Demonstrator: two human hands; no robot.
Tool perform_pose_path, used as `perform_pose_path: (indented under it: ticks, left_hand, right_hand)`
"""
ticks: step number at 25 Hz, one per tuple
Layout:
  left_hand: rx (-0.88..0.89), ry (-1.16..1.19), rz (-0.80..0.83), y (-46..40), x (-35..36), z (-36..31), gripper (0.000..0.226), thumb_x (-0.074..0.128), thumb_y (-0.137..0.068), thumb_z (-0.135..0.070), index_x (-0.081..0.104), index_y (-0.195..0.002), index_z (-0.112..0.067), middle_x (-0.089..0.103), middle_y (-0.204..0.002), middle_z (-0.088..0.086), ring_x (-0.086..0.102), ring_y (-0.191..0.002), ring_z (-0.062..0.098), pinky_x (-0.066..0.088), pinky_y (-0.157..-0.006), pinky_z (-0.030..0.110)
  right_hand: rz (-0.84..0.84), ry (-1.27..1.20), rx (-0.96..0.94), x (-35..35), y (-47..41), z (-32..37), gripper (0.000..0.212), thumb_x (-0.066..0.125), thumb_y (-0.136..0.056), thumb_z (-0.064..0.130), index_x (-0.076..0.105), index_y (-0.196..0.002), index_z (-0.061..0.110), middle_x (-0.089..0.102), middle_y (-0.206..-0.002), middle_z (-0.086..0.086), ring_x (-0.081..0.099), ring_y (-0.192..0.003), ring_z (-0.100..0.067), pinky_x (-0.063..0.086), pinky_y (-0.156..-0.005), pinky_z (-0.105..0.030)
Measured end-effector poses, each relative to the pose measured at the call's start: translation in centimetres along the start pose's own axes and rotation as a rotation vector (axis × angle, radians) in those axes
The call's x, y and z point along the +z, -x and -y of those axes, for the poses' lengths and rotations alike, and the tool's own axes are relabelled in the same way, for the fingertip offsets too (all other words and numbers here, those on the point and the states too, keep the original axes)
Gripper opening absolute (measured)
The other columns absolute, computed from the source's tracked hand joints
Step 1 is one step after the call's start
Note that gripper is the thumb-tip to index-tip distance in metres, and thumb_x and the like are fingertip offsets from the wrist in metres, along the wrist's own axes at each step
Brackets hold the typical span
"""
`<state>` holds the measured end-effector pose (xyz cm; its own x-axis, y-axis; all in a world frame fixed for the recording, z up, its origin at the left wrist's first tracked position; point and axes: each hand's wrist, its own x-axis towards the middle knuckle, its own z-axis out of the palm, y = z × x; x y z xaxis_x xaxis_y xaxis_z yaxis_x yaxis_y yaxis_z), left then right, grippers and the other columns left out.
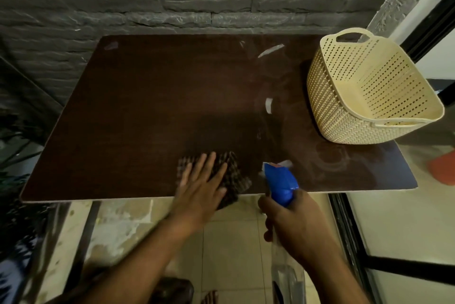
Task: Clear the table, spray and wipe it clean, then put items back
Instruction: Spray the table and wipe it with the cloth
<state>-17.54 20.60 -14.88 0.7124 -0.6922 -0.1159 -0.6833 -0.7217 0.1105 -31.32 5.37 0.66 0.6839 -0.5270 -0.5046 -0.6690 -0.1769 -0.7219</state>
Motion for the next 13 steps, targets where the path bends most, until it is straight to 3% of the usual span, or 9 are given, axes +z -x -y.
perform_pose_path:
  ticks: [4,7,13]
  left_hand:
    - [-0.213,0.009,0.070,-1.7,-1.9,4.7,0.060,0.011,-0.099,-0.055,0.001,-0.154,-0.033,-0.020,-0.160,-0.003,-0.021,-0.147,0.017,-0.012,-0.116,0.037]
    - [-0.397,0.099,0.110,-7.5,-3.5,1.7,0.060,0.018,-0.102,-0.051,0.002,-0.156,-0.030,-0.014,-0.163,0.003,-0.016,-0.149,0.023,-0.006,-0.120,0.046]
    - [-0.313,0.123,-0.035,-5.6,-0.8,-6.5,0.060,0.023,-0.101,-0.052,0.007,-0.155,-0.031,-0.007,-0.164,0.004,-0.011,-0.150,0.023,-0.007,-0.118,0.046]
  right_hand:
    - [0.028,0.000,0.020,-1.4,1.0,-2.0,0.016,0.066,-0.084,0.032,0.050,-0.088,0.030,0.067,-0.072,-0.003,0.066,-0.053,-0.010,0.052,-0.052,-0.022]
    - [0.029,-0.018,0.014,-2.2,1.9,-2.9,0.016,0.067,-0.084,0.031,0.053,-0.091,0.027,0.067,-0.073,-0.004,0.066,-0.053,-0.010,0.051,-0.052,-0.021]
    - [0.040,-0.012,-0.039,-3.6,3.2,-3.4,0.014,0.067,-0.083,0.028,0.055,-0.088,0.025,0.067,-0.068,-0.004,0.065,-0.048,-0.009,0.053,-0.051,-0.022]
